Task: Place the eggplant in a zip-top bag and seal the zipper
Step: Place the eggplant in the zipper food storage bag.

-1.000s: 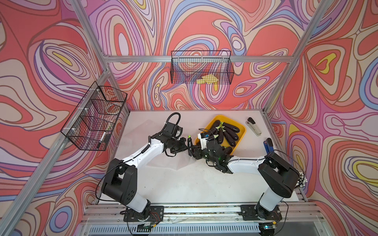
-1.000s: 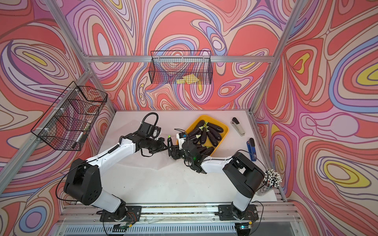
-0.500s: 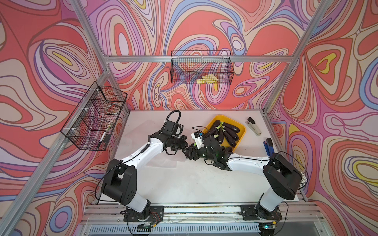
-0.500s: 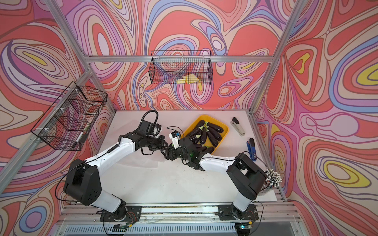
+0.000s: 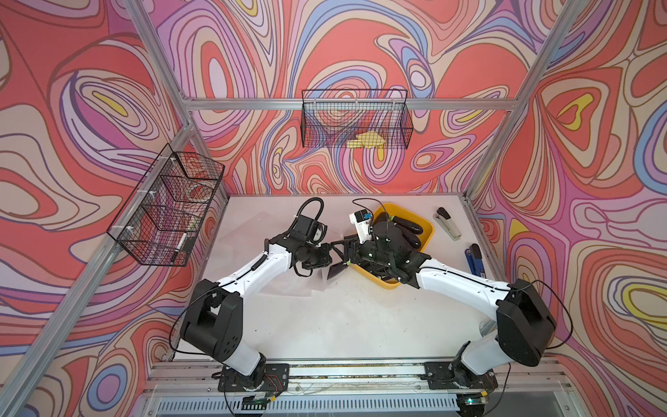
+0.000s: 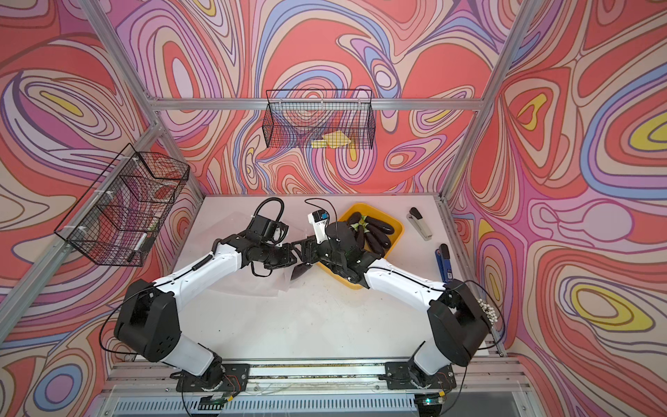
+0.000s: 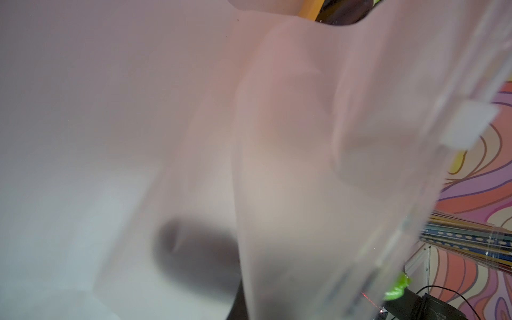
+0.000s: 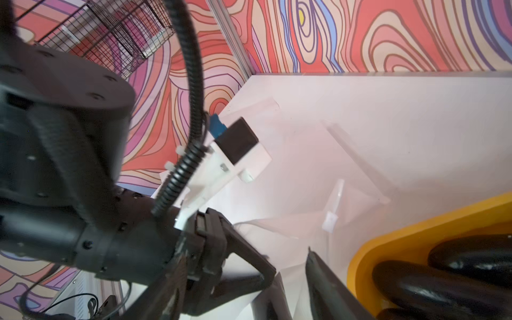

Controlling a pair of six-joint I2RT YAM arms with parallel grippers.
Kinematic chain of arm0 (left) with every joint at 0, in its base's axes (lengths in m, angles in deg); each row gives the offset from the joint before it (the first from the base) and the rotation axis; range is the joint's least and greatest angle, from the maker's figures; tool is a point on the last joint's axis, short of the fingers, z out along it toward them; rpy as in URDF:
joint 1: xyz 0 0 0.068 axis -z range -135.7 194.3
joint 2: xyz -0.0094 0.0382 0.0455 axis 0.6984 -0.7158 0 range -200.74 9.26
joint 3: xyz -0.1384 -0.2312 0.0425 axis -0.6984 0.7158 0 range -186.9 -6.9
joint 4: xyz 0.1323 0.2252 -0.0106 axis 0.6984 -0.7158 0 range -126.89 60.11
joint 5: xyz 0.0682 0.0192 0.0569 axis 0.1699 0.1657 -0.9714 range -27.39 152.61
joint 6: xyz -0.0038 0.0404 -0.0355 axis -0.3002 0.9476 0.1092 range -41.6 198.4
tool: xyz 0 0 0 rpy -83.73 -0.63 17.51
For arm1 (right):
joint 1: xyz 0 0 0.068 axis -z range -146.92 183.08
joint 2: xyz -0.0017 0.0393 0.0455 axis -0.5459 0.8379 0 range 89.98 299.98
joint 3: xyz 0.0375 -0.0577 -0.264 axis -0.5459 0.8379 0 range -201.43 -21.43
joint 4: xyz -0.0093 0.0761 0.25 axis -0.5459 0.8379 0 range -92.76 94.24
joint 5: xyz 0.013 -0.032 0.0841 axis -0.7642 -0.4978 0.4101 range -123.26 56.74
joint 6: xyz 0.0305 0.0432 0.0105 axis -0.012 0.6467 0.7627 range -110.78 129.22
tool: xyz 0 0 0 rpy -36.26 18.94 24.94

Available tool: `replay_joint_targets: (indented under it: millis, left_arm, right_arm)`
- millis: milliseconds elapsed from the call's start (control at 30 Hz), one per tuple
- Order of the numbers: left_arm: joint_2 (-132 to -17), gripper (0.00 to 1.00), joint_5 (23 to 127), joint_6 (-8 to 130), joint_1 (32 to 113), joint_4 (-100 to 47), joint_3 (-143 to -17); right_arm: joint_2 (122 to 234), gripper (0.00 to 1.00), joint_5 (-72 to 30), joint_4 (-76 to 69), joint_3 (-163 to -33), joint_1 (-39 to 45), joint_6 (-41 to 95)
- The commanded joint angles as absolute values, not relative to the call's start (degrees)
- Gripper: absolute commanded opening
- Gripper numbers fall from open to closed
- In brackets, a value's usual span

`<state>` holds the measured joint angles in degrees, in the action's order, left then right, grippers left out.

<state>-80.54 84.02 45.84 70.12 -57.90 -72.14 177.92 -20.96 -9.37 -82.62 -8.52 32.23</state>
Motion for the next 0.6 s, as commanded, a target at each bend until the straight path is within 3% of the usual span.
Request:
replay_joint_targets:
  millis: [0,200,400,567]
  left_arm:
    - [-80.9,0.00,82.0,46.7,70.2,-60.6,-73.0]
    - [-80.7,0.00,81.3,46.5,70.3,-61.3,-73.5]
    - [-80.7,0.00,81.6,46.3,70.7,-61.1,-74.0]
    - [-80.4,0.00,80.9,46.3,70.7,-61.3,-74.0]
  right_arm:
    - [177.2,0.63,-21.1,-2.2,-83.2,-7.7,30.4]
    - [176.8,0.54,-16.0,7.2,-82.9,-5.9,29.0]
    - [178.8,0.43,-12.8,2.6,-80.2,-5.9,31.7]
    - [178.5,0.45,-13.1,2.2,-78.1,-5.9,33.3]
